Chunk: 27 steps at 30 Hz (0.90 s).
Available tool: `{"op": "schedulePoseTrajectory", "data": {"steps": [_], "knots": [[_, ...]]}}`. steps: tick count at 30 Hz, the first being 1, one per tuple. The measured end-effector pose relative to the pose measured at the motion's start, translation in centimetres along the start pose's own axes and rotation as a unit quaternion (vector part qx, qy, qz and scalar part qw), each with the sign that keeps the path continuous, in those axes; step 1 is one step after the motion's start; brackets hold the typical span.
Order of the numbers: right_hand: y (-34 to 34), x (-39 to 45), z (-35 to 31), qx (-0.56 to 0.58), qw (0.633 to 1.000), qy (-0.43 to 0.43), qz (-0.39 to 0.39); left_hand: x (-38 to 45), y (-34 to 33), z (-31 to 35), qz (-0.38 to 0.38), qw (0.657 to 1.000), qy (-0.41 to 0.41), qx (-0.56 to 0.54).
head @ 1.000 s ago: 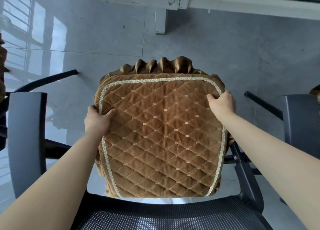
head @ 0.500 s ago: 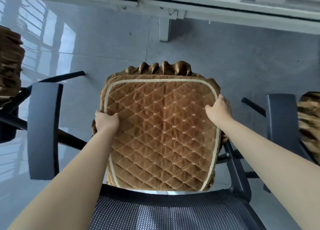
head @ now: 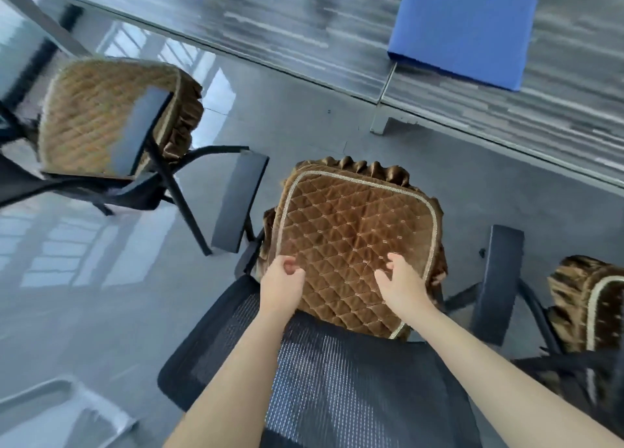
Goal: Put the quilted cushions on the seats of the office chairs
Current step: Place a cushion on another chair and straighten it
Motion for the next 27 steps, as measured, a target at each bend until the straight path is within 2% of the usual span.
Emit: {"op": "schedulePoseTrajectory", "data": {"steps": [5,9,16,23,27], "knots": [[-4.8,-9.0,-5.7,-0.045,0.993,0.074,-0.081,-7.2,6.2,-3.4,0.047,0.996,-0.014,-0.071],[-8.1,-15.0,-9.7,-0.072,0.981,0.143,-0.115,-11.4,10.9,-7.6,0.091,0.989,-0.026,-0.114],[-17.4,-24.3,-16.9,-0.064,0.964,0.22,-0.136,-17.2,19.2,-21.2,0.151,0.969,-0.009,-0.197],[-28.0,-30.1,-20.2,-0.046,0.959,0.229,-0.164,-20.7,26.2,-37.2,0.25,0.931,0.084,-0.251],[-33.7,-32.4,-22.3,-0.089,0.946,0.244,-0.195,-22.0,28.8,-43.7,0.285,0.901,0.141,-0.295]]}}
Point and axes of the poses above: each hand's wrist, its own x-axis towards the middle knuckle, its own y-axis out of the back of the hand, z = x × y, the point moved 6 cm from there along x, towards the middle knuckle, and after that the axes turned 15 degrees about x, right-handed, at the moved point
